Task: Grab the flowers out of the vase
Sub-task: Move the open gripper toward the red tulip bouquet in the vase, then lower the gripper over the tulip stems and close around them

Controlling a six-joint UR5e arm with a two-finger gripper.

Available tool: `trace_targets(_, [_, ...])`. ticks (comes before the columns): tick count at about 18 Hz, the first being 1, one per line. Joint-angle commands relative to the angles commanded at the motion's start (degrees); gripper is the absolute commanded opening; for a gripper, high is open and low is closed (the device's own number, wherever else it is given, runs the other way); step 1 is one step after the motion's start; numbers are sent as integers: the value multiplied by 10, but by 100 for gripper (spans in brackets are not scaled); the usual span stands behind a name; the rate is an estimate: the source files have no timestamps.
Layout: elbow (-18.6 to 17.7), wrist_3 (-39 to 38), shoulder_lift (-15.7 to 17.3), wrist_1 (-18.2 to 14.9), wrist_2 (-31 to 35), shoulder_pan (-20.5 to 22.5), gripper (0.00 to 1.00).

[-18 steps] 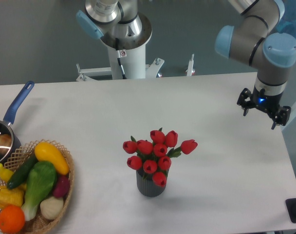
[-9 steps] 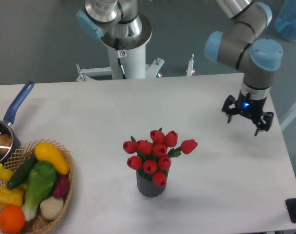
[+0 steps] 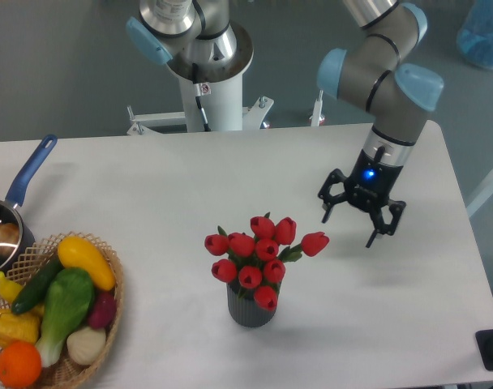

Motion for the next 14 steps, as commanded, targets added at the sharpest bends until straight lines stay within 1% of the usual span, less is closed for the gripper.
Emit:
trace_targets(1, [0, -3, 3, -1, -26, -2, 100])
trace_targets(4, [2, -48, 4, -1, -123, -13, 100])
trace_targets(6, [0, -51, 4, -2, -160, -13, 100])
trace_targets(8, [-3, -51, 7, -3, -172, -19, 100])
trace_targets(10, [-8, -52, 11, -4, -173, -35, 100])
trace_targets(12, [-17, -52, 18, -4, -177, -42, 100])
trace_targets(14, [-17, -54, 18, -4, -185, -51, 100])
